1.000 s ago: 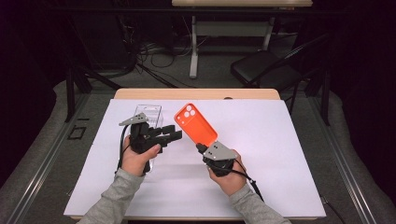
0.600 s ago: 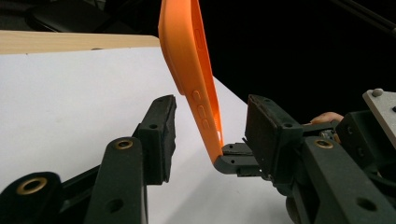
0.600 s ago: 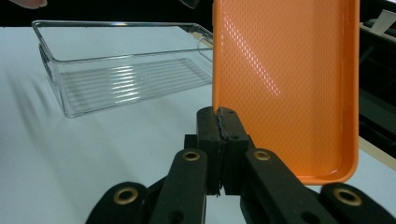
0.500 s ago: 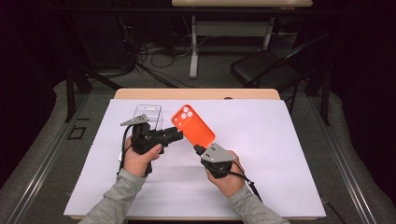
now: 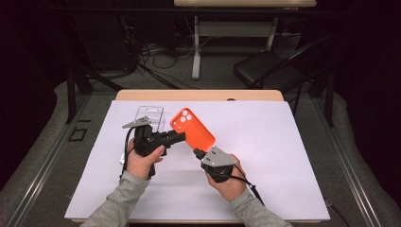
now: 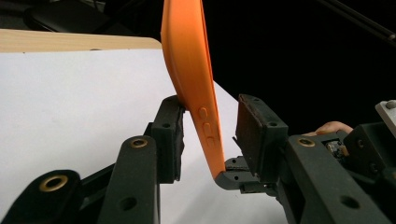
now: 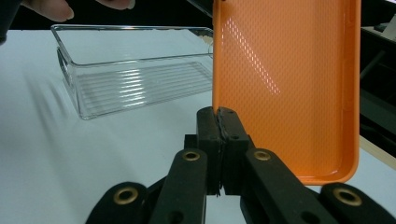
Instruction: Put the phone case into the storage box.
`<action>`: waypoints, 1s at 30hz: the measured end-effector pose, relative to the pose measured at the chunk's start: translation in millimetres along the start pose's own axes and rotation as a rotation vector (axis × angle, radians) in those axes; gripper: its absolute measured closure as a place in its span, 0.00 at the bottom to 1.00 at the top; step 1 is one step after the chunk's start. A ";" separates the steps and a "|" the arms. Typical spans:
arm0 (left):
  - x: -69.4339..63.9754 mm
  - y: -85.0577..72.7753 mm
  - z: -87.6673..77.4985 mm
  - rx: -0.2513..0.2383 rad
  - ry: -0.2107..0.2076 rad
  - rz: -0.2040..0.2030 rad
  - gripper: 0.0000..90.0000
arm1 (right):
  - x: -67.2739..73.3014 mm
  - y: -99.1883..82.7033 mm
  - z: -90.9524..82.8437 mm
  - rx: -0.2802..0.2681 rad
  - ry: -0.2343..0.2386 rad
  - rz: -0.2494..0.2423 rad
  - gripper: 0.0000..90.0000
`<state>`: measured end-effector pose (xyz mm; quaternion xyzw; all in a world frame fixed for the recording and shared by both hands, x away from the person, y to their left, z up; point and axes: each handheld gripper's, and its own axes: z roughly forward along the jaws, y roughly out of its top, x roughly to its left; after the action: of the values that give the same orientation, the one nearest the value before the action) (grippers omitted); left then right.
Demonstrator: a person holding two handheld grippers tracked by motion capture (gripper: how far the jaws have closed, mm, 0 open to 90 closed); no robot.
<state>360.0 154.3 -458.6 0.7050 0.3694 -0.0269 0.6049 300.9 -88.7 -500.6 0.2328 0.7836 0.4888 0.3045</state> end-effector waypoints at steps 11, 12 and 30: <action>1.1 -4.1 4.9 0.017 -0.007 -0.027 0.71 | 3.2 1.2 0.2 -0.009 0.016 0.000 0.99; 1.1 -4.5 5.4 0.019 -0.005 -0.027 0.71 | 3.6 1.4 0.1 -0.008 0.016 -0.002 0.99; 2.0 -8.8 9.5 0.026 -0.001 -0.039 0.78 | 6.4 1.3 1.4 -0.008 0.031 -0.002 0.99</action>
<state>360.5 147.0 -469.4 0.7053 0.3825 -0.0439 0.5952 297.5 -83.1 -501.5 0.2232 0.7867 0.4951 0.2936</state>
